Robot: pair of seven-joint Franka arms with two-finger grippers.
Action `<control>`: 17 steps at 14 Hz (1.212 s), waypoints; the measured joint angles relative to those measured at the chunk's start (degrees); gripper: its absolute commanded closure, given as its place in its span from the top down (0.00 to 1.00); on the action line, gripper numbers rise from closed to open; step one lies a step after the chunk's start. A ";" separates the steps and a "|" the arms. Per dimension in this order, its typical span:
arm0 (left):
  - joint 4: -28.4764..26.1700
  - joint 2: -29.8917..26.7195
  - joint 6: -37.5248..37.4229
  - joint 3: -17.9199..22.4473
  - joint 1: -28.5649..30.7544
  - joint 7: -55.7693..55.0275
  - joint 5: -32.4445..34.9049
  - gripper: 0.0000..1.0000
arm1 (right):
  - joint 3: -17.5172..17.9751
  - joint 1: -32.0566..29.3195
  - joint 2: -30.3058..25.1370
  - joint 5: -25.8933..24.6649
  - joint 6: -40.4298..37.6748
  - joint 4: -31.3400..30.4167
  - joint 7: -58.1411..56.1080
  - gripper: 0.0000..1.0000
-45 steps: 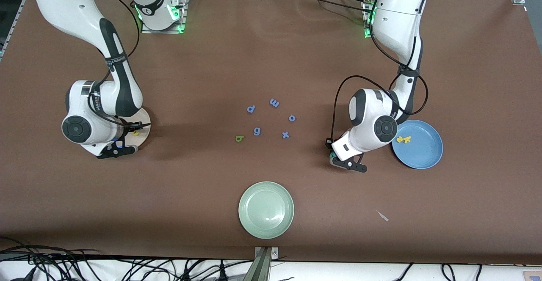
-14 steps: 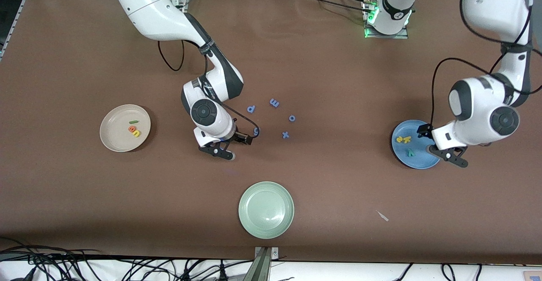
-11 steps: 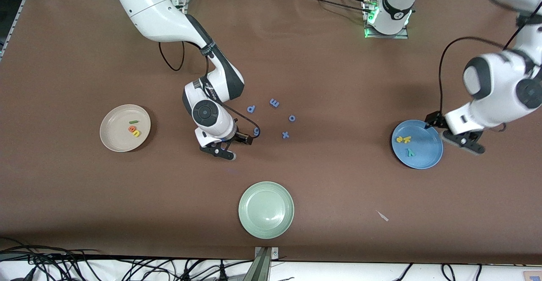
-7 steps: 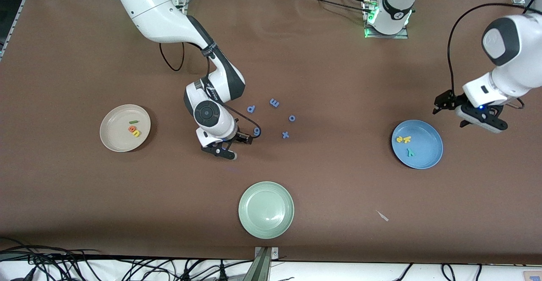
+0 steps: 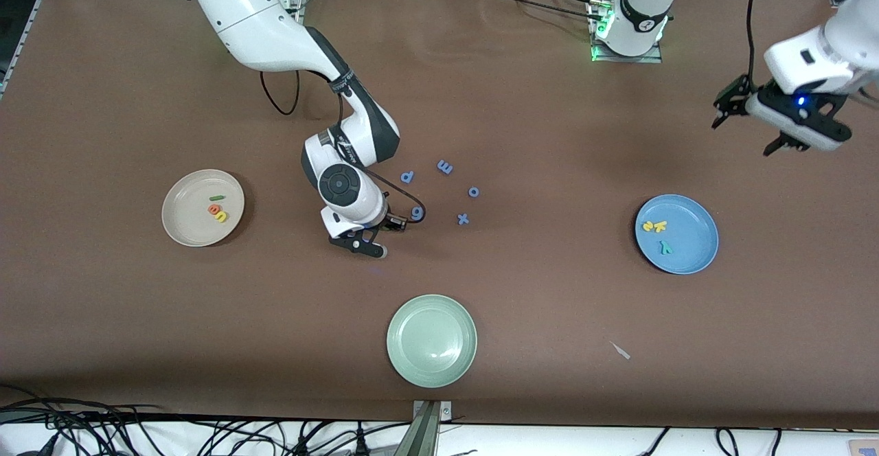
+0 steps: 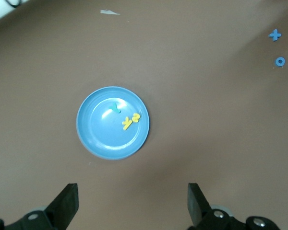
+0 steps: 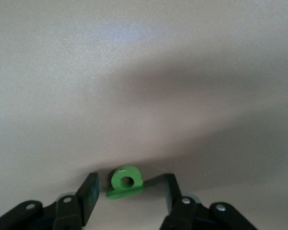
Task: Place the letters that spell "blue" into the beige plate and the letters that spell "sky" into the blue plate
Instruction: 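Reach the green a with the right gripper while the left gripper withdraws, then grasp the green a with the right gripper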
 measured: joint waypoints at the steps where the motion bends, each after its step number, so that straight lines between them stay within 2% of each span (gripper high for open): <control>1: 2.32 -0.73 -3.58 -1.81 0.03 -3.22 1.32 1.00 | 0.00 0.04 -0.01 -0.01 -0.01 0.05 0.00 0.48; 3: 7.38 -1.08 -10.45 -4.61 0.25 -8.96 1.98 1.00 | -0.01 0.09 -0.02 -0.03 -0.03 0.12 -0.07 0.38; 5: 11.36 -0.51 -13.89 -5.50 0.49 -13.44 1.98 1.00 | -0.02 0.11 -0.03 -0.03 -0.10 0.21 -0.22 0.29; 7: 15.38 2.17 -15.75 -5.88 1.58 -17.34 0.50 1.00 | -0.08 0.10 -0.12 -0.05 -0.35 0.23 -0.40 0.22; 9: 20.93 7.29 -17.72 -5.93 3.01 -18.98 -1.49 1.00 | -0.07 0.11 -0.11 -0.05 -0.36 0.26 -0.67 0.17; 12: 28.08 14.33 -20.82 -5.93 4.10 -19.49 -2.33 1.00 | -0.13 0.12 0.05 -0.05 -1.42 1.59 -1.03 0.15; 17: 29.34 15.71 -24.55 -6.48 4.17 -19.91 -2.71 1.00 | -2.33 -2.37 -1.52 -0.06 -14.64 6.31 -14.31 0.13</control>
